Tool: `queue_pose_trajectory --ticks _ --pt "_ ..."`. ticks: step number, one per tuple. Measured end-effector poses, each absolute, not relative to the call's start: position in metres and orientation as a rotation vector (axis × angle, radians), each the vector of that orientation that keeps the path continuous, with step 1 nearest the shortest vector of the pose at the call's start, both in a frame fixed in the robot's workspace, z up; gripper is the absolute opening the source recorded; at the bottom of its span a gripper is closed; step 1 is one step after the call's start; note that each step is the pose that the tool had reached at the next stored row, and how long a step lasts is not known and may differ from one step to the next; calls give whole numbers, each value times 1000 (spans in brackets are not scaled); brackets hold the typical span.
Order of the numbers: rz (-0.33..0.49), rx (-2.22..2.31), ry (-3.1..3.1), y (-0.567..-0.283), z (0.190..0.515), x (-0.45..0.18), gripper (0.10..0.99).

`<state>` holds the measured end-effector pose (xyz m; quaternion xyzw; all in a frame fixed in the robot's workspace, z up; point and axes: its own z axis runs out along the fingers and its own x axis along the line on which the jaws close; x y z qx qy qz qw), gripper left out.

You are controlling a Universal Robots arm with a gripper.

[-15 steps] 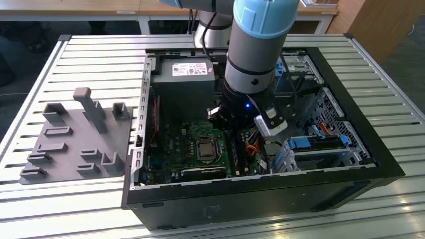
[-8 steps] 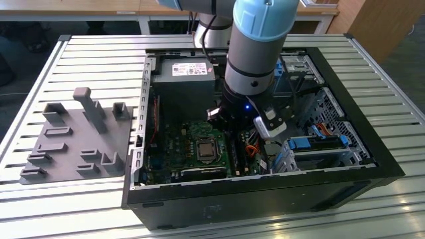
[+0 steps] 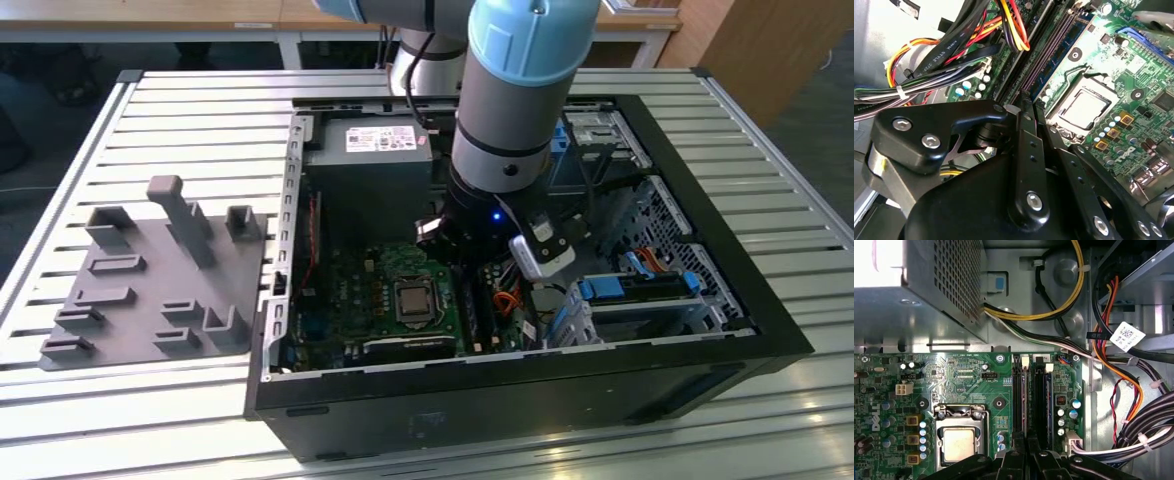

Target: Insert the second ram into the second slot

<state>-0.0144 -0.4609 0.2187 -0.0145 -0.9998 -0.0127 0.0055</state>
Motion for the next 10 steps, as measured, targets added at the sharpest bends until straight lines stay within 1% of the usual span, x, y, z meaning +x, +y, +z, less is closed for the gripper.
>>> queue_pose_trajectory --ticks 10 --pt "-40 -45 -3128 -461 220 -13 137"
